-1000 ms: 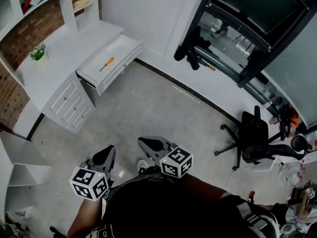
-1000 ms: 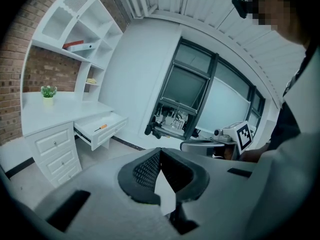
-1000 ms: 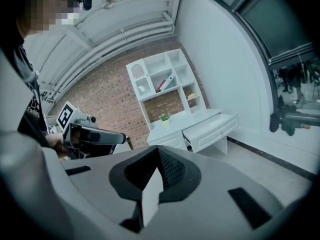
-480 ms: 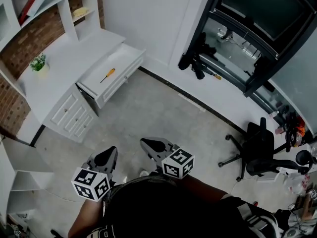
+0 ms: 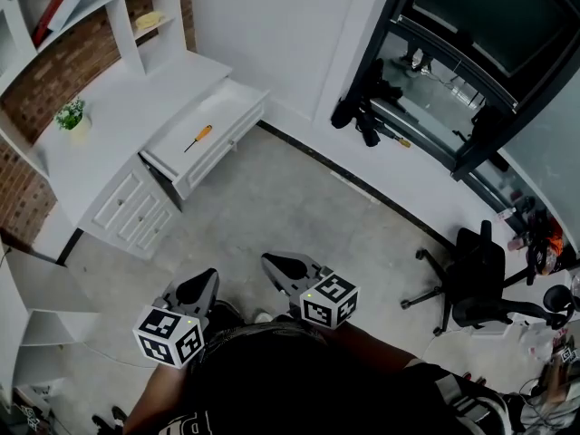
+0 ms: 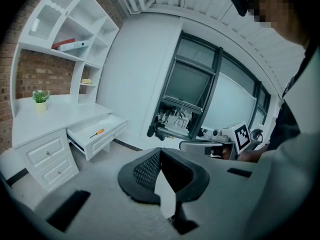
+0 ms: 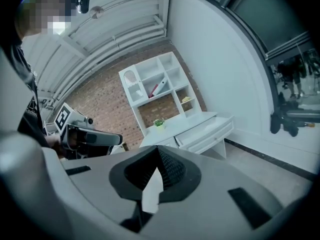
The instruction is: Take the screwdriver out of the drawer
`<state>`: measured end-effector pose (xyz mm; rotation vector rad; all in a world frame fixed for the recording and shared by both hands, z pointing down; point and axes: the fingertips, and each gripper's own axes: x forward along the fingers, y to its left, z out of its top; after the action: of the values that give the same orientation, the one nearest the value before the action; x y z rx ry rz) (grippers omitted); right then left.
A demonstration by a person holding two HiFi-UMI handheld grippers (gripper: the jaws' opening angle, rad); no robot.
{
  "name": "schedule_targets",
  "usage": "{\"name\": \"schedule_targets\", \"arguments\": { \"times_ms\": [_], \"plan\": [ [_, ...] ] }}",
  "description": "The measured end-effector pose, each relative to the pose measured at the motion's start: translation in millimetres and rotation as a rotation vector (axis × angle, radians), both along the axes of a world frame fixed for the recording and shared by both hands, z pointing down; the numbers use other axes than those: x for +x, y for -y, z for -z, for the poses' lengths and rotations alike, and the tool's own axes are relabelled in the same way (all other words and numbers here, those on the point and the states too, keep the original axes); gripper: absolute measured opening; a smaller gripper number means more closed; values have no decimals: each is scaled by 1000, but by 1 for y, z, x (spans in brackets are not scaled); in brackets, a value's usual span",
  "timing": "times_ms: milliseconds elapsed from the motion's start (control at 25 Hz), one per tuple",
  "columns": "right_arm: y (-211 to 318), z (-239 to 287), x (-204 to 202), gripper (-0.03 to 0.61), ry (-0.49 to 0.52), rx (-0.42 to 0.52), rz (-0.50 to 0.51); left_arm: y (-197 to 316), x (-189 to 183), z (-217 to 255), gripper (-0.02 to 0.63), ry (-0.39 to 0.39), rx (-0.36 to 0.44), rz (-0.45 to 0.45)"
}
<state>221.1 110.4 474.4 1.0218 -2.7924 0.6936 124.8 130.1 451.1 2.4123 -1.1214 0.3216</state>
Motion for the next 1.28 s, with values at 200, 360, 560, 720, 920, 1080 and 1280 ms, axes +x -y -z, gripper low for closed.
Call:
{"name": "schedule_targets", "arguments": {
  "times_ms": [200, 360, 560, 720, 920, 1080, 1280],
  "plan": [
    [-3, -7, 2, 5, -16, -17, 10, 5, 4, -2, 15, -17, -6, 0],
    [3, -10, 1, 5, -23, -17, 0, 10, 1, -10, 15, -23, -22, -8],
    [8, -13, 4, 5, -42, -24, -6, 24, 1, -8, 15, -35, -16, -5],
    [21, -17, 0, 5, -44, -34, -14, 37, 1, -8, 15, -39, -13, -24],
    [37, -21, -12, 5, -48, -39, -3, 53, -13, -15, 15, -38, -28, -9],
    [56, -26, -21, 5, -67, -40, 8, 75, -23, -18, 15, -51, -24, -1],
    [90, -28, -29, 5, -99, -38, 16, 107, -36, -23, 15, -67, -33, 14]
  ]
}}
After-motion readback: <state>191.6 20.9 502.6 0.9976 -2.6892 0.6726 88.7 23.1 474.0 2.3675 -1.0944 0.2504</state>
